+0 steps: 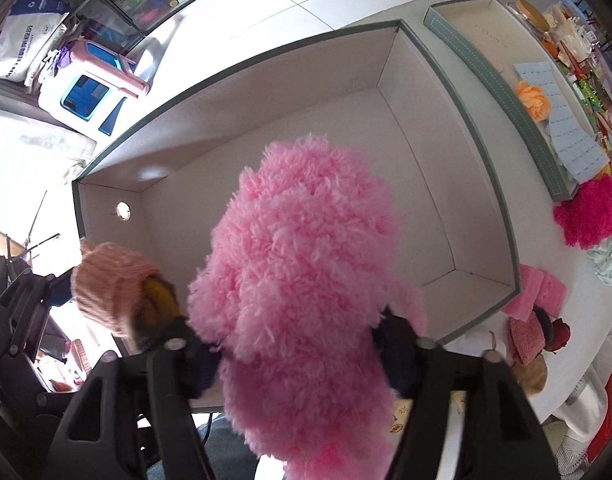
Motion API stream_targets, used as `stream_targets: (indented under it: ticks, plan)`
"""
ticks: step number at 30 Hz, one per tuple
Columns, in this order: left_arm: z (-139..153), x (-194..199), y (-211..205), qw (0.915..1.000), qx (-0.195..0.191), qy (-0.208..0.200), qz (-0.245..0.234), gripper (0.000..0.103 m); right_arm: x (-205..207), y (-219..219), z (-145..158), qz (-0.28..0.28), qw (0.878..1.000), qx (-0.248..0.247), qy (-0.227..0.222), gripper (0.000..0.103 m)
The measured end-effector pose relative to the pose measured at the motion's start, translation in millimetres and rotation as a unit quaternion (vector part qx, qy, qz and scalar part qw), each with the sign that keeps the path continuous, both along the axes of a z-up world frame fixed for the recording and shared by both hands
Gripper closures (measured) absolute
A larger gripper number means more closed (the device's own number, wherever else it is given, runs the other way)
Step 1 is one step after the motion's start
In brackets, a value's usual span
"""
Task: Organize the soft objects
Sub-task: 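Open both tools to drop the hat and scarf into the box, then return both tools to the table toward the yellow tissue pack and striped hat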
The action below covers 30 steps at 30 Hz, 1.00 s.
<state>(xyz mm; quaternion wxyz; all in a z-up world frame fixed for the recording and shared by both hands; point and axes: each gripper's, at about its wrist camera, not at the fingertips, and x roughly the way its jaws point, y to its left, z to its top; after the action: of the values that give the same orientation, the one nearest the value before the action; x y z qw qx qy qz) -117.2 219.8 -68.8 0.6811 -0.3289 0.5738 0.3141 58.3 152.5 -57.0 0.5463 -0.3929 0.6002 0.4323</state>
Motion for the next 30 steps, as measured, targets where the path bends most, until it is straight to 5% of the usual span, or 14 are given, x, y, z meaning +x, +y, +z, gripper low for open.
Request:
stream_targets:
  ticks: [6,18,25,30]
  plan:
    - [16.8,8.2,-12.0,0.9987,0.042,-0.007,-0.027,0.0,13.5,-14.4,25.9,-0.027,0.998,0.059,0.009,0.0]
    - [35.4,-10.9,-24.1,0.9994,0.016,-0.031,-0.003,0.0,33.7,-31.8,74.5,-0.099,0.986,0.132,0.025,0.0]
    - [34.0,-33.8,-18.5,0.9973,-0.01,-0.046,0.057,0.0,61.3,-80.3,69.2,-0.167,0.977,0.131,0.035,0.0]
    - [32.3,-14.4,-38.6,0.9997,-0.006,-0.022,-0.001,0.0,81.5,-139.7,49.4,-0.248,0.961,0.109,0.051,0.0]
